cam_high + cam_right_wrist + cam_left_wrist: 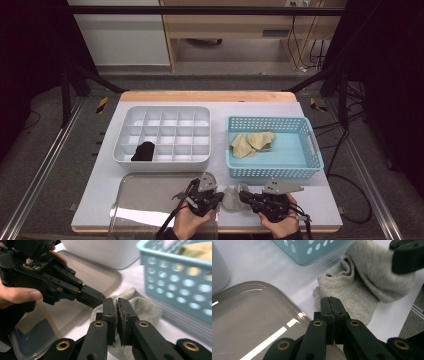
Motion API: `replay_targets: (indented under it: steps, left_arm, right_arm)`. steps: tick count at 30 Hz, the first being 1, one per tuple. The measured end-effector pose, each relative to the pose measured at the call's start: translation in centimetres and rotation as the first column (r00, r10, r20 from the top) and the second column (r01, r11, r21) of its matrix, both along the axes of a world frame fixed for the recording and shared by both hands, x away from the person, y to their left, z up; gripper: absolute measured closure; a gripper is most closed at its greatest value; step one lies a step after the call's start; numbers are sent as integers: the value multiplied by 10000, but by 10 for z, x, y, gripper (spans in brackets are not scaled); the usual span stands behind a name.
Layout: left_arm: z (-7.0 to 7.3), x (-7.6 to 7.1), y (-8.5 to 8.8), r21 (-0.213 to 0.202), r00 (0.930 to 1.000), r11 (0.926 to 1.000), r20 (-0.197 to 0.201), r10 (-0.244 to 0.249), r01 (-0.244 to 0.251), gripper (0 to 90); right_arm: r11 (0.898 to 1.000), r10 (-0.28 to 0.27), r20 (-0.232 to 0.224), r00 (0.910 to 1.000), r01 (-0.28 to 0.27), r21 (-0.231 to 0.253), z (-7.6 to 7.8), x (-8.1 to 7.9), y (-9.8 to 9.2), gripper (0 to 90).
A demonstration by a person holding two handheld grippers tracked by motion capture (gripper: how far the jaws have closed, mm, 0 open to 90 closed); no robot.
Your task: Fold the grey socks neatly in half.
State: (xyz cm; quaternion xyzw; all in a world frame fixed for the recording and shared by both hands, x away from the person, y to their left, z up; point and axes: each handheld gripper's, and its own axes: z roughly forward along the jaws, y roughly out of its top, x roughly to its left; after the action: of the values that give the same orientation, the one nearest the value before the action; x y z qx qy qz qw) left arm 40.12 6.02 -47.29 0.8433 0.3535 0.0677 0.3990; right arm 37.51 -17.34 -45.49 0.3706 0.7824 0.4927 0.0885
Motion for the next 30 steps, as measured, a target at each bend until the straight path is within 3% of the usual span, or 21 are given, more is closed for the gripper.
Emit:
replay_targets:
  steps: [5, 10, 17, 24, 30]
  left_arm:
    - [-1, 1, 0, -80, 10000, 10000, -52, 0, -1, 892]
    - [1, 1, 4, -360, 9999, 9993, -145, 50, -55, 892]
    - [20, 5, 20, -980, 9983, 9940, 284, 505, -475, 866]
    - [20, 8, 4, -905, 9981, 9955, 520, 339, -291, 734]
    - [12, 15, -7, -928, 9992, 9953, 292, 290, -262, 653]
  right_arm:
    - [9991, 397, -90, 9992, -398, -139, -6, 3, 17, 852]
    - [9988, 454, -286, 9986, -458, -141, -16, 5, 25, 848]
    - [9966, 618, -317, 9976, -634, -524, -29, 6, 36, 815]
    - [9967, 598, -185, 9980, -607, -545, -30, 4, 36, 830]
    - [9964, 525, -192, 9984, -537, -649, -30, 3, 38, 843]
